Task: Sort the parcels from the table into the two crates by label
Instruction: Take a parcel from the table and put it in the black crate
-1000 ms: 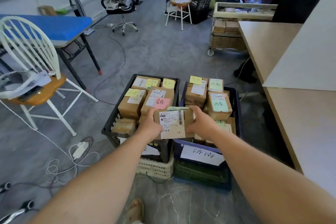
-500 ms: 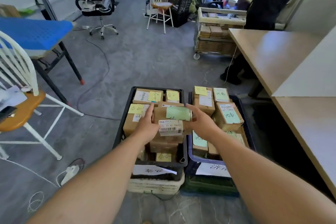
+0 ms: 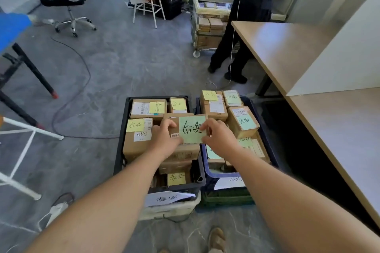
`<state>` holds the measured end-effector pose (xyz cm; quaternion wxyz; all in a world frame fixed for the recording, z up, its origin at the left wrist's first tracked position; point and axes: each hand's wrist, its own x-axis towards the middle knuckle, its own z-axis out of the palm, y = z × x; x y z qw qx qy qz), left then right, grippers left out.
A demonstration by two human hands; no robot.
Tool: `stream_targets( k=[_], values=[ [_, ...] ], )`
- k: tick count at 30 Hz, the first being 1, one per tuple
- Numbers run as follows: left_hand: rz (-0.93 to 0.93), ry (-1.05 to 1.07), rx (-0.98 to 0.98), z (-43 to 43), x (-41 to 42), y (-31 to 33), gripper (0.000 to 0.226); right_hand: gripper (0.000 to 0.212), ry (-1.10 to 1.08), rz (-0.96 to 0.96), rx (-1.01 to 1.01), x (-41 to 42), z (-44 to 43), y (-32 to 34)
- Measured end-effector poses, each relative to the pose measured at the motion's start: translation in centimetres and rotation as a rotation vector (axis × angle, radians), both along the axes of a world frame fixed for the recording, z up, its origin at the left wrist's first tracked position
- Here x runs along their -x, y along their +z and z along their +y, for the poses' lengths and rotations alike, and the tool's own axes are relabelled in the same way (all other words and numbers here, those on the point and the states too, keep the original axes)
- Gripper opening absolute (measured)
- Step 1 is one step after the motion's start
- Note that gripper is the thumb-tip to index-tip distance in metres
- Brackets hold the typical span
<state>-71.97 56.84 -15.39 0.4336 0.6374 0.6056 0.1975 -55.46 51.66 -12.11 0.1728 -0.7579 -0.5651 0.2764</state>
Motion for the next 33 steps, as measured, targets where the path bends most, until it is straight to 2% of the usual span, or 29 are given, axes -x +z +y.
stream_targets(
  k=[4,9,13,17,24,30,33],
  values=[
    [0.052,-0.007,-0.031,0.3,0.7,0.0,0.055,0.042,0.008,0.03,-0.025,0.6,0.9,-0.7],
    [0.121,-0.026,0.012,-0.1,2.5,-1.6,0.066,0.046,0.058,0.076,0.056,1.4,1.1,-3.4],
    [0.195,-0.052,0.122,-1.3,3.6,-4.3,0.062,0.045,0.112,0.075,0.163,2.0,0.4,-6.7],
    [0.277,-0.027,0.115,-2.1,4.3,-6.9,0.049,0.031,0.122,0.065,0.192,2.4,0.1,-9.5],
    [0.193,0.029,0.04,-4.8,5.6,-9.2,0.051,0.03,0.2,0.039,0.109,2.7,-1.7,-11.0],
    [0.271,0.034,0.172,-4.8,5.2,-10.4,0.051,0.03,0.11,0.123,0.262,3.0,-2.1,-13.0],
    [0.281,0.031,0.222,-3.5,4.4,-11.6,0.049,0.033,0.067,0.106,0.302,3.1,-1.1,-14.1]
  ],
)
